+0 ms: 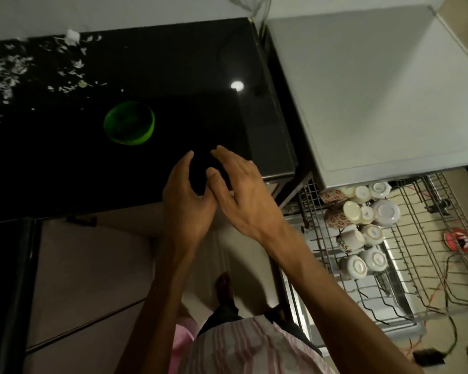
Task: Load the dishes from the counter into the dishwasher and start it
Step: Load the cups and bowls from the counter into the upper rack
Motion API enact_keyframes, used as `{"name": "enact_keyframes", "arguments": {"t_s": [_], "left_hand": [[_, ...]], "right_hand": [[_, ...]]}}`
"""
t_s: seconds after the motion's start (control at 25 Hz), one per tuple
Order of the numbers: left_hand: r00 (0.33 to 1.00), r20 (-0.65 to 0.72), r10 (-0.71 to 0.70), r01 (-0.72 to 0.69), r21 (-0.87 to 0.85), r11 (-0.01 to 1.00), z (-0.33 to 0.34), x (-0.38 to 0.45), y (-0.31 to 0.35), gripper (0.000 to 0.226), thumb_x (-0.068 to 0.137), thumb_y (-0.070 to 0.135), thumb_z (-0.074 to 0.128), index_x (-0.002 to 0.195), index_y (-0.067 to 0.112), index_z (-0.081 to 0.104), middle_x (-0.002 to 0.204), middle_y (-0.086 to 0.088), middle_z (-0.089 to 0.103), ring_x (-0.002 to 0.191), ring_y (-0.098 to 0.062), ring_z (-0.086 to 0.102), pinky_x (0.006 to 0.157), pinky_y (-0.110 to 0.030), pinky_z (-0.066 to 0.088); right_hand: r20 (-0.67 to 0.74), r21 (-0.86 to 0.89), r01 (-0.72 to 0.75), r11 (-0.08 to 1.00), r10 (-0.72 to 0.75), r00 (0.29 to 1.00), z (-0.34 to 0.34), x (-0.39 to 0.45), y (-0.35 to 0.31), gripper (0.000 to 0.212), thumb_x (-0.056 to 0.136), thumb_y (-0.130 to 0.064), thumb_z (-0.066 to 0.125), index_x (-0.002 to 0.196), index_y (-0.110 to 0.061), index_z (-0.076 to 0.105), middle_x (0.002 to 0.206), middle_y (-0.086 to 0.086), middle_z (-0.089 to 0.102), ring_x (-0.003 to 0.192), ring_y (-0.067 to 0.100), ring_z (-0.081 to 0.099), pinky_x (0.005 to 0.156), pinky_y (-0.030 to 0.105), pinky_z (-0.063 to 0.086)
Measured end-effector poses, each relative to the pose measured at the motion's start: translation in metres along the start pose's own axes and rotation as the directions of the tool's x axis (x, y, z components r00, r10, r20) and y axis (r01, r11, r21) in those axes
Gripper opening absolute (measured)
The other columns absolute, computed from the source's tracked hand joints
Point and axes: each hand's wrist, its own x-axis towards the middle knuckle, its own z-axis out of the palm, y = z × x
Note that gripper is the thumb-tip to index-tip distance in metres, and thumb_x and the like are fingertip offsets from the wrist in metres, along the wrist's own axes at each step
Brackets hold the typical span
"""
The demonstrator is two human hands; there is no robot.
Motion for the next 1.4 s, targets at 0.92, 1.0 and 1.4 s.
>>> {"name": "enact_keyframes", "arguments": {"t_s": [0.92, 1.0, 1.4], "left_hand": [[0.975, -0.104, 0.194, -0.137, 0.406, 0.904, -0.055, 0.158, -0.110, 0.020, 0.095, 0.011, 0.052, 0.100, 0.008, 0.071, 0.111, -0.007, 0.069, 0.107, -0.022, 0.062, 0.075, -0.021, 0.046], [0.959, -0.128, 0.251, -0.185, 0.389, 0.903, -0.058, 0.153, -0.104, 0.018, 0.094, 0.008, 0.052, 0.095, 0.006, 0.070, 0.100, -0.008, 0.069, 0.093, -0.022, 0.064, 0.066, -0.017, 0.040], [0.996, -0.054, 0.074, -0.074, 0.011, 0.997, -0.011, 0.069, -0.038, 0.019, 0.089, 0.004, 0.062, 0.106, 0.009, 0.069, 0.093, 0.005, 0.063, 0.085, -0.005, 0.059, 0.064, -0.007, 0.042]], "right_hand": [[0.488, -0.368, 0.123, 0.922, 0.079, 0.869, 0.113, 0.166, -0.028, 0.052, 0.098, -0.028, 0.048, 0.147, -0.018, 0.035, 0.160, 0.007, 0.023, 0.136, 0.034, 0.038, 0.108, 0.049, 0.038], [0.468, -0.354, 0.129, 0.926, 0.056, 0.882, 0.107, 0.161, -0.028, 0.053, 0.098, -0.026, 0.048, 0.148, -0.018, 0.034, 0.160, 0.007, 0.023, 0.137, 0.034, 0.036, 0.110, 0.048, 0.036], [0.109, -0.176, 0.112, 0.978, -0.094, 0.990, 0.041, 0.064, 0.015, 0.061, 0.091, -0.027, 0.058, 0.147, -0.014, 0.036, 0.158, 0.010, 0.026, 0.143, 0.032, 0.030, 0.113, 0.049, 0.035]]}}
